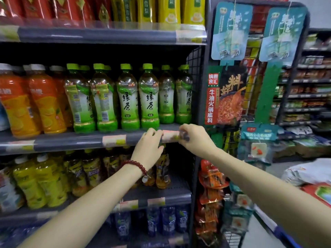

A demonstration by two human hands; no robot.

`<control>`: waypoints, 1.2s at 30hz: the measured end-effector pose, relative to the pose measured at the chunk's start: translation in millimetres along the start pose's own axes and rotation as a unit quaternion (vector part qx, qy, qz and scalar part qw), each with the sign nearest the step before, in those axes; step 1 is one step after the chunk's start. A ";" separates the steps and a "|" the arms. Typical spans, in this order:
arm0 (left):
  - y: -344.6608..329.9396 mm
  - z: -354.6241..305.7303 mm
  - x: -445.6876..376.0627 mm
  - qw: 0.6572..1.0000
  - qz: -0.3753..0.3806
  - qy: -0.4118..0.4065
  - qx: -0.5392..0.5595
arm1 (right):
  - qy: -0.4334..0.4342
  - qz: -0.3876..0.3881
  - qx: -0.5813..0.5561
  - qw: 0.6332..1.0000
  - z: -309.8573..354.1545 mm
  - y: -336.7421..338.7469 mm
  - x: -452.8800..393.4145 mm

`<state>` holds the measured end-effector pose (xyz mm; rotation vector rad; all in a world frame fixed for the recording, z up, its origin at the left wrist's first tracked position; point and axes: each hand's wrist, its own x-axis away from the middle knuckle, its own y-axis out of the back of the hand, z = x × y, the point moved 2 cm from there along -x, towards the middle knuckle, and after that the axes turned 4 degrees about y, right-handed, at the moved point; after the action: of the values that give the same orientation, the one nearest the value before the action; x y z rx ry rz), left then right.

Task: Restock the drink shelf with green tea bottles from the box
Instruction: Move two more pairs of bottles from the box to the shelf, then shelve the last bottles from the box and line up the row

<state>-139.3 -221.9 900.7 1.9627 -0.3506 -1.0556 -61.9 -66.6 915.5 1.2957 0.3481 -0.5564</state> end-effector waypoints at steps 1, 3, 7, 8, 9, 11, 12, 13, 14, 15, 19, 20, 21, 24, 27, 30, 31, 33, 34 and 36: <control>-9.4 -7.5 1.6 1.000 0.016 -0.007 0.004 | -0.006 0.008 0.007 1.000 -7.3 0.8 9.5; -29.1 -21.6 4.8 0.998 0.047 -0.022 0.020 | -0.026 0.019 0.022 0.999 -21.9 3.2 29.1; -66.7 -45.9 9.7 0.992 0.118 -0.038 0.035 | -0.084 0.037 0.034 0.995 -51.2 8.8 68.1; -76.2 -51.6 11.0 0.989 0.134 -0.042 0.039 | -0.105 0.041 0.039 0.993 -58.5 9.8 77.9; -86.2 -57.0 12.6 0.987 0.148 -0.048 0.046 | -0.125 0.042 0.046 0.990 -65.9 10.1 87.6; -107.3 -67.5 17.6 0.981 0.173 -0.064 0.062 | -0.163 0.046 0.056 0.984 -81.1 8.4 107.7; -117.8 -72.3 20.9 0.978 0.184 -0.073 0.068 | -0.181 0.049 0.060 0.980 -88.2 6.4 118.6; -128.3 -76.6 24.8 0.975 0.195 -0.082 0.073 | -0.199 0.053 0.061 0.977 -95.1 3.5 130.1; -138.7 -80.3 29.2 0.972 0.204 -0.088 0.078 | -0.216 0.058 0.063 0.973 -102.2 0.3 141.9; -148.5 -83.2 33.7 0.970 0.212 -0.090 0.083 | -0.231 0.067 0.067 0.968 -109.3 -3.2 153.3; -190.7 -89.9 53.1 0.958 0.256 -0.096 0.085 | -0.283 0.099 0.078 0.951 -141.0 -23.5 195.4; -203.2 -90.6 57.5 0.956 0.262 -0.097 0.088 | -0.293 0.101 0.079 0.948 -149.7 -30.5 204.8; -216.3 -91.1 61.8 0.955 0.266 -0.095 0.092 | -0.300 0.102 0.079 0.945 -158.5 -38.4 213.4; -262.9 -90.4 77.4 0.949 0.287 -0.081 0.103 | -0.309 0.099 0.070 0.943 -186.8 -70.0 236.5; -317.9 -85.1 99.1 0.942 0.309 -0.054 0.122 | -0.318 0.107 0.053 0.941 -217.6 -110.8 260.3; -374.7 -74.2 128.3 0.935 0.330 -0.014 0.128 | -0.326 0.108 0.033 0.938 -246.4 -155.7 288.5; -393.5 -69.3 139.3 0.933 0.338 -0.001 0.126 | -0.327 0.107 0.027 0.939 -255.4 -171.8 298.9; -432.7 -58.6 161.1 0.929 0.349 0.015 0.121 | -0.332 0.113 0.010 0.936 -274.3 -206.6 319.9; -452.2 -52.9 171.9 0.927 0.355 0.020 0.118 | -0.338 0.119 0.003 0.934 -283.5 -224.8 330.5; -491.7 -39.9 195.2 0.921 0.372 0.034 0.114 | -0.346 0.130 -0.003 0.929 -300.9 -264.2 352.3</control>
<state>-59.8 -21.8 415.8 1.8024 -1.1173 -0.4586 95.6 112.2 438.4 1.0368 -0.4026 -0.7412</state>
